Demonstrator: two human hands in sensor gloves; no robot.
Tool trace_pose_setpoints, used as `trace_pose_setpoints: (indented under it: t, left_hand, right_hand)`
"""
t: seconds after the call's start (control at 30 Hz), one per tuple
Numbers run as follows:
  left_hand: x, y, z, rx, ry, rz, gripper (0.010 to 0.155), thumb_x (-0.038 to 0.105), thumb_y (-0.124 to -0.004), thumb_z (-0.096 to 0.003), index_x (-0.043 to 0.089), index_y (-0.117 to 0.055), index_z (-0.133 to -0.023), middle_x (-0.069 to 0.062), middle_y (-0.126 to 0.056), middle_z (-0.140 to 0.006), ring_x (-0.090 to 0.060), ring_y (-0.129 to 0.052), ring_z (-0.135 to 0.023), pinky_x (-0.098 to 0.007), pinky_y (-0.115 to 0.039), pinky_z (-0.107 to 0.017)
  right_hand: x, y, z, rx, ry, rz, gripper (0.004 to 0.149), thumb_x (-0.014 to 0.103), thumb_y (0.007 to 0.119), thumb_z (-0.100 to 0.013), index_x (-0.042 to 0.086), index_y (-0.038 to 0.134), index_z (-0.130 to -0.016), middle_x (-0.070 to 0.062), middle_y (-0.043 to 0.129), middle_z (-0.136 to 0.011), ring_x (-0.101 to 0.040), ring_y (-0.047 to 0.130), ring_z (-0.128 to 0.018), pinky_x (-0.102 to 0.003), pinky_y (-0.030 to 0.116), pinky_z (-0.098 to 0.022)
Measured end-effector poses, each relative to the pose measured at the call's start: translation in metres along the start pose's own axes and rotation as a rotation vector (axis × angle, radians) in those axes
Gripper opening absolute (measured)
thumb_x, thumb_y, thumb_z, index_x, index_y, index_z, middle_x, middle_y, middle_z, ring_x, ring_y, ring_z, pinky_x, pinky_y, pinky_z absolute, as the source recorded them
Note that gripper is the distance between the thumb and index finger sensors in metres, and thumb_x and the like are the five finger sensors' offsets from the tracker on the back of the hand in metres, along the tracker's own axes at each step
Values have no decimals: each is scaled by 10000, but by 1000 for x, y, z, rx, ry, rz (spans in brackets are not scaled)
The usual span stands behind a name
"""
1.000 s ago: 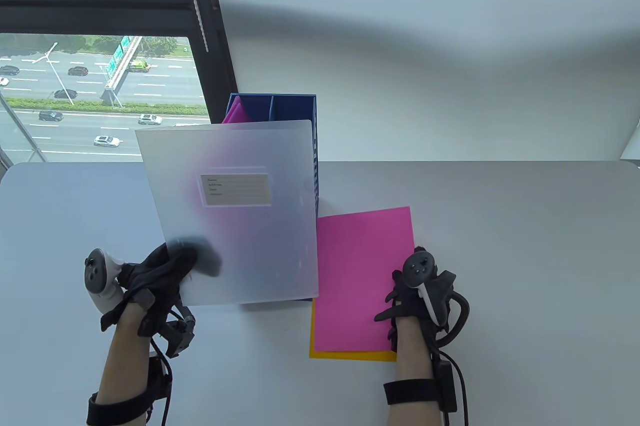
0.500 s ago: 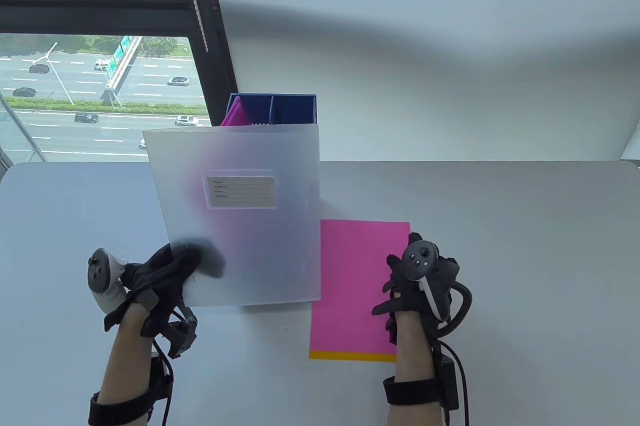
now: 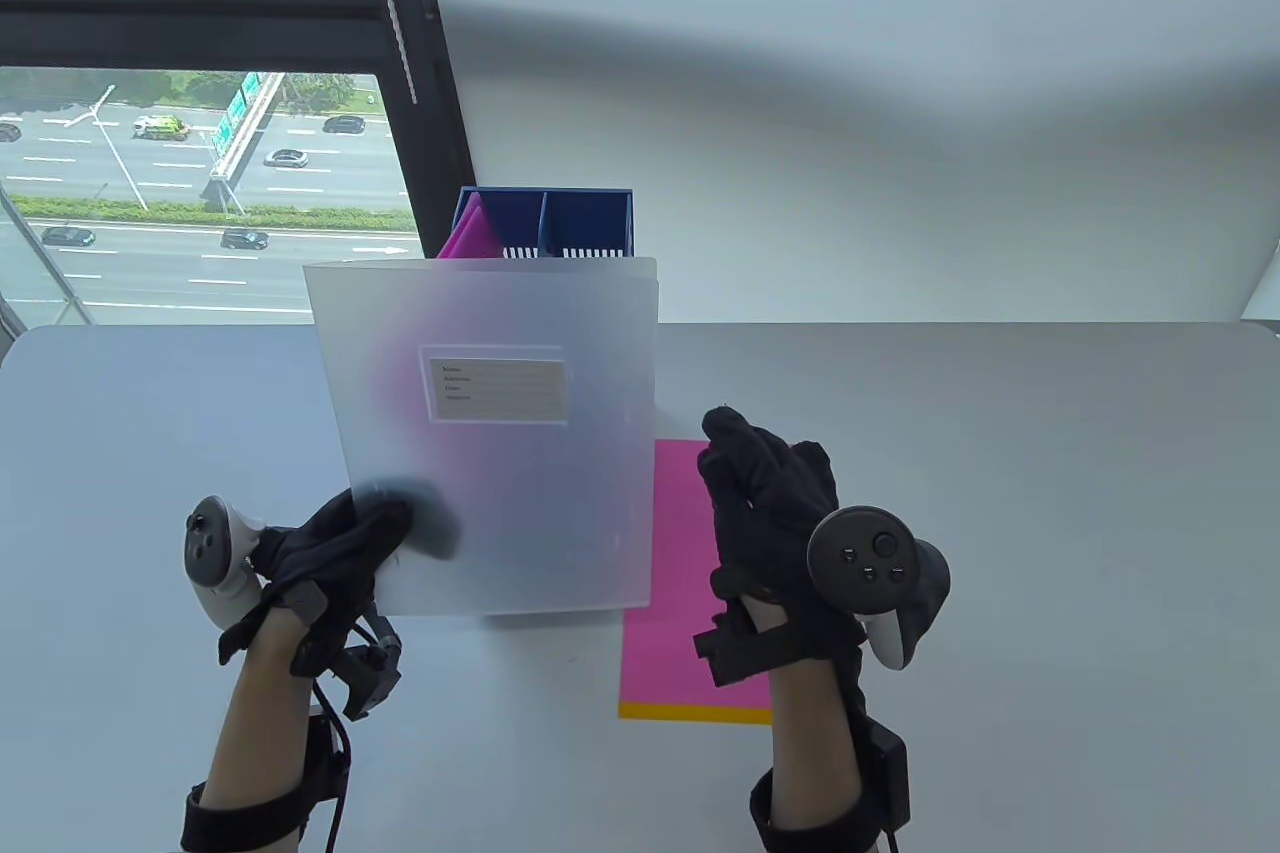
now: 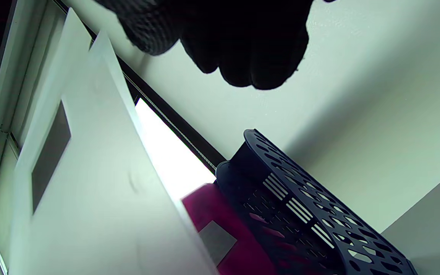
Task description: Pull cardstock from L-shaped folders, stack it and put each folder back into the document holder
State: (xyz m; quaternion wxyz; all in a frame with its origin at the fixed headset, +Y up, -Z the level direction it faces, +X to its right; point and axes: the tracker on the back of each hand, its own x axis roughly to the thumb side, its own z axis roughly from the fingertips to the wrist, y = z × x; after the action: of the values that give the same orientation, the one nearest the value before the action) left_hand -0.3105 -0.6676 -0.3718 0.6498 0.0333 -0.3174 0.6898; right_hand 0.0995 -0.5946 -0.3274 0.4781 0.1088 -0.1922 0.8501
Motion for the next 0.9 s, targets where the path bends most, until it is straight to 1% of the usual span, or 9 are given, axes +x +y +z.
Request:
trace_pose_setpoints:
  t: [0.1, 0.17, 0.23, 0.33, 0.43, 0.6, 0.7, 0.83, 0.9]
  left_hand:
    - [0, -6, -2, -8, -1, -2, 421, 365, -751, -585, 179, -836, -953, -56, -954, -815, -290, -1044, -651, -562, -710, -666]
    - [-1, -11, -3, -18, 1, -9, 420, 365, -750, -585, 181, -835, -953, -55, -954, -815, -289, -1044, -649, -562, -711, -666]
    - [-1, -18, -5, -46, 10, -45, 423, 372, -745, -587, 186, -830, -957, -56, -947, -820, -290, -1038, -652, -564, -705, -668]
    - [-1, -27, -7, -56, 16, -90, 414, 367, -761, -584, 193, -826, -954, -51, -928, -826, -299, -1016, -657, -579, -687, -674]
    - [3, -34, -10, -122, 34, -247, 404, 371, -793, -581, 189, -829, -941, -42, -921, -805, -301, -998, -669, -592, -664, -685]
    - [12, -43, -12, -152, 35, -417, 400, 380, -856, -558, 194, -860, -912, -31, -924, -779, -297, -994, -649, -605, -658, -684]
    - [20, -45, -11, -122, 9, -521, 402, 393, -893, -539, 192, -883, -887, -21, -925, -743, -284, -989, -610, -610, -653, -685]
    - [29, -46, -10, -111, -16, -580, 409, 406, -915, -529, 190, -896, -876, -12, -937, -697, -274, -994, -569, -616, -650, -685]
    - [31, -47, -11, -134, -20, -585, 412, 415, -913, -528, 187, -905, -871, -6, -949, -670, -267, -1003, -541, -619, -657, -682]
  right_hand:
    - [6, 6, 0, 59, -17, -34, 594, 553, 748, -601, 251, 650, -1104, -32, 771, -1034, -247, 848, -802, -539, 345, -810]
    - [8, 11, 0, 79, -28, -53, 587, 530, 792, -594, 251, 661, -1093, -27, 789, -1015, -235, 867, -781, -542, 367, -805]
    - [9, 15, -1, 86, -28, -51, 560, 479, 801, -601, 254, 642, -1089, -2, 799, -994, -201, 882, -755, -536, 401, -803]
    - [9, 13, -1, -16, -39, -39, 444, 387, 821, -596, 260, 730, -1012, 12, 869, -895, -170, 919, -668, -526, 465, -787]
    - [11, 7, 1, -60, -61, 34, 407, 367, 830, -587, 277, 767, -978, 23, 890, -861, -164, 920, -644, -521, 472, -785]
    - [14, 1, 3, -99, -89, 125, 388, 361, 825, -584, 296, 784, -964, 29, 896, -860, -171, 920, -655, -521, 459, -788]
    - [15, -1, 3, -110, -96, 144, 383, 356, 816, -587, 297, 788, -965, 24, 897, -861, -173, 920, -656, -520, 455, -790]
    - [15, -5, 4, -132, -106, 165, 383, 352, 803, -589, 300, 786, -968, 24, 895, -866, -176, 918, -661, -519, 450, -792]
    - [15, -6, 5, -132, -113, 168, 384, 345, 789, -593, 299, 781, -975, 19, 889, -874, -182, 911, -671, -521, 436, -795]
